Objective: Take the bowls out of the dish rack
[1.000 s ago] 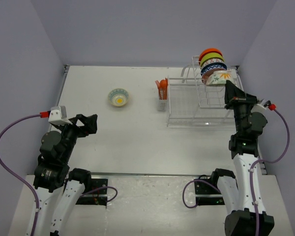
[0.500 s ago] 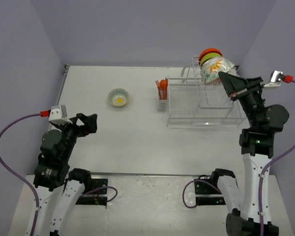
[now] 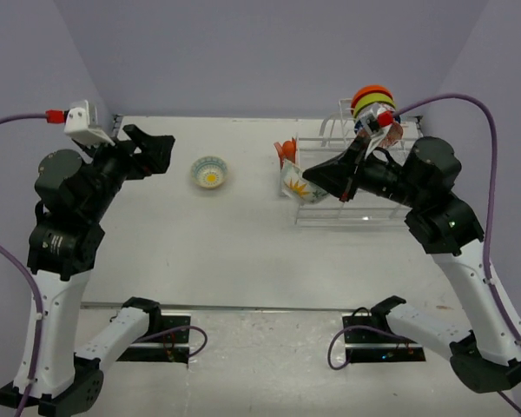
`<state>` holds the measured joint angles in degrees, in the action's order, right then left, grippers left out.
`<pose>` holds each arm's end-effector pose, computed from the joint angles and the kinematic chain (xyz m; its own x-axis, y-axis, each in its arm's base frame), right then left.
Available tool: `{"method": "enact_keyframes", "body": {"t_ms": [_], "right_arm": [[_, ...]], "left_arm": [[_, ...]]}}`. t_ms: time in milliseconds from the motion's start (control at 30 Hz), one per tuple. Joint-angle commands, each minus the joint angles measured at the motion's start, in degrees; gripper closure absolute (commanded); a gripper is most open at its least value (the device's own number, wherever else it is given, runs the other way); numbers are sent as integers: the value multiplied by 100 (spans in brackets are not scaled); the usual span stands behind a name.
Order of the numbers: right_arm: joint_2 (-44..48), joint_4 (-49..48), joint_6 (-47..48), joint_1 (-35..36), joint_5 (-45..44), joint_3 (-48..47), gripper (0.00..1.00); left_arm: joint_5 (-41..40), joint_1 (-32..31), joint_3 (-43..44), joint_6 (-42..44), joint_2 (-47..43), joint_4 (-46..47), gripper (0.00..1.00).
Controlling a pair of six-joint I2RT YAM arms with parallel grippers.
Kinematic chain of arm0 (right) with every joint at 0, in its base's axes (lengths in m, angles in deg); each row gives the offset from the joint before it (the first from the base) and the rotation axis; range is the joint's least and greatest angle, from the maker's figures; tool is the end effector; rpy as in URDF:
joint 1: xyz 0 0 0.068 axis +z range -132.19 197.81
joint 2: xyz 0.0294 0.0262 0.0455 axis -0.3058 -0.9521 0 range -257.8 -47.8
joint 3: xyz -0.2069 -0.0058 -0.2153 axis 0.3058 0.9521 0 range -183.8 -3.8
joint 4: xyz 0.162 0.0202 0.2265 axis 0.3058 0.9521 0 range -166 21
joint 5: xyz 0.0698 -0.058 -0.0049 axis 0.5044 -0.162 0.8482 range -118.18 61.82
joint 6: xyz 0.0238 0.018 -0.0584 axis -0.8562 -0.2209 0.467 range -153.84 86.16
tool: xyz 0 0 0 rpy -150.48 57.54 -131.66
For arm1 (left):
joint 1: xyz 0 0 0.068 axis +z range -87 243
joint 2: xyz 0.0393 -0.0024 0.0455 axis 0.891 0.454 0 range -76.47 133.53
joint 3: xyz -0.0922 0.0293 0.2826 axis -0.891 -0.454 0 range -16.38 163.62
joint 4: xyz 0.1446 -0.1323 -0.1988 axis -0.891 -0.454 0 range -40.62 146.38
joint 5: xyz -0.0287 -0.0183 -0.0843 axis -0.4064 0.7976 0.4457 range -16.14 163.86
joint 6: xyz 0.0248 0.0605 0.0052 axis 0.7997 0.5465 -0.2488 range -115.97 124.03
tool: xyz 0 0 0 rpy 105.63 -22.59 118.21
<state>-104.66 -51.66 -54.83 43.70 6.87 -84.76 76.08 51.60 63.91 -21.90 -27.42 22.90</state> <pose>0.1612 0.1113 0.5190 -0.3165 0.1724 -0.9328 -0.8148 0.4540 0.3604 0.1461 -0.0315 0.5163 -0.1373 -0.4181 -0.8980 0.1949 0.8774 -0.4383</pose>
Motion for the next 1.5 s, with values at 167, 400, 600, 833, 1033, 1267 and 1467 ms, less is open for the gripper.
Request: {"method": "enact_keyframes", "body": {"t_ms": [167,400,600,833,1033,1267,1467], "right_arm": [[-325,221,1493,926,-1097,160,100],[-466,-192,1352,1023,-1079,538,100],[-466,-193,1458,1085,-1096,477,100],[-589,-289,1502,1172,-1105,494,100],[-607,-368,1633,1287,-1132,451,100],[-651,-412,1721,1384,-1158,459,100],[-633,-368,1985,1454,-1097,529,100]], "left_arm": [[1615,-134,699,-236,1106,-327,1],[1360,-205,-338,-527,676,166,1],[1843,-205,-715,-1431,658,629,0],[1230,-231,-796,-1748,430,676,0],[1298,-231,-813,-2221,499,561,0],[2169,-512,-1183,-3136,1123,1141,0],[1721,-1268,-928,-3515,1563,1168,0]]}}
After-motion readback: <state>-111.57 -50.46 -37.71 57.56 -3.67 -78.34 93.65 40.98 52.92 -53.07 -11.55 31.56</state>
